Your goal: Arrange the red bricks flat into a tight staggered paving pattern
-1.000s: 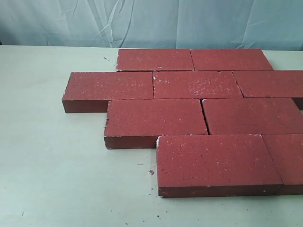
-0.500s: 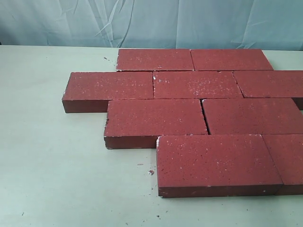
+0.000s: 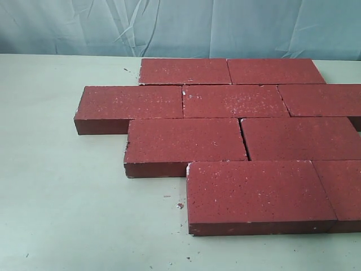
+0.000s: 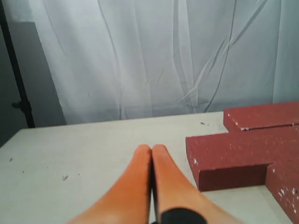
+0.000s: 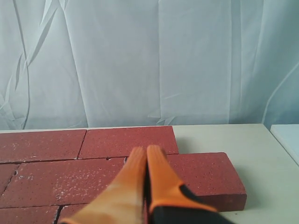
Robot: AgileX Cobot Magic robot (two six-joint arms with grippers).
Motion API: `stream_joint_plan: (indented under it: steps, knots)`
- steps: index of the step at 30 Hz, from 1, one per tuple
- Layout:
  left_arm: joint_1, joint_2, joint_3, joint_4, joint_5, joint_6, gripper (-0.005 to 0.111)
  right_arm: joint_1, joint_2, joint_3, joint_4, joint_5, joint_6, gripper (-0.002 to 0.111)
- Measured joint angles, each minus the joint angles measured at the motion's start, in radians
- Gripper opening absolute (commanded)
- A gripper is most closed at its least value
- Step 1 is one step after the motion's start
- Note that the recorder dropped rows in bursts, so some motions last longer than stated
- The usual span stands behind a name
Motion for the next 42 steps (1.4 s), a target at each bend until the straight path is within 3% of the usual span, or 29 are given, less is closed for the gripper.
stream_joint_plan:
  steps: [9, 42]
  knots:
    - [0.0, -0.005, 0.12, -0.041, 0.006, -0.008, 0.0, 0.0, 0.0, 0.0, 0.0, 0.0, 0.002, -0.001]
    - [0.0, -0.007, 0.121, -0.041, 0.002, -0.008, 0.0, 0.0, 0.0, 0.0, 0.002, 0.002, 0.002, -0.001]
